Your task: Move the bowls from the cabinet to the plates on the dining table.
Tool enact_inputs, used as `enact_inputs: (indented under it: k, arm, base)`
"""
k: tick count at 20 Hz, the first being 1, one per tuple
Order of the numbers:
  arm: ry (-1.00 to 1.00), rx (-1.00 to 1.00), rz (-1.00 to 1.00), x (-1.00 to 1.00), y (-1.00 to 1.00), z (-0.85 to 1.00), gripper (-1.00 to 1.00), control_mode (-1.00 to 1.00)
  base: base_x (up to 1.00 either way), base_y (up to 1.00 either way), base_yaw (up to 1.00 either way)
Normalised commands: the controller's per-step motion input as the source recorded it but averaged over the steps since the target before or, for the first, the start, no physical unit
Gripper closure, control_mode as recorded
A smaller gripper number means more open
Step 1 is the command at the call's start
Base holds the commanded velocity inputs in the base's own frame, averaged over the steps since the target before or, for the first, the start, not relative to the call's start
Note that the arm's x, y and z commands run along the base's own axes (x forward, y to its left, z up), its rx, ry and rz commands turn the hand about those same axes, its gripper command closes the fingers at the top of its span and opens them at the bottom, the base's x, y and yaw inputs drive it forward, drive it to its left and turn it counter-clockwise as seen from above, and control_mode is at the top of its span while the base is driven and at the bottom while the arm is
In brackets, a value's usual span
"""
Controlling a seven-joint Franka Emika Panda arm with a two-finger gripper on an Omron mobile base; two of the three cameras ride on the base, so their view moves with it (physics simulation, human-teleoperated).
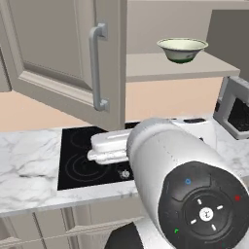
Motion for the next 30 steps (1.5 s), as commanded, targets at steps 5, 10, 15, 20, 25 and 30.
enact_inputs:
  k: [5, 10, 15, 20, 25, 30]
  arm:
    - [0.21, 0.03, 0.11, -0.44, -0.79, -0.69, -1.00, -1.00]
    - [0.19, 0.04, 0.12, -0.56, -0.75, -0.64, -1.00, -1.00]
    - [0.18, 0.15, 0.11, -0.18, -0.67, -0.23, -1.00, -1.00]
    - [0.18, 0.15, 0.08, 0.23, -0.60, -0.02, -1.00, -1.00]
    - [0.15, 0.13, 0.07, 0.59, -0.49, 0.00, -1.00, -1.00]
    - [0.09, 0.10, 0.06, 0.80, -0.25, 0.00, -1.00, -1.00]
  base:
    - [0.00, 0.00, 0.00]
    - [0.00, 0.00, 0.00]
    - [0.00, 0.00, 0.00]
    - [0.00, 0.00, 0.00]
    - [0.00, 0.00, 0.00]
    - [0.00, 0.00, 0.00]
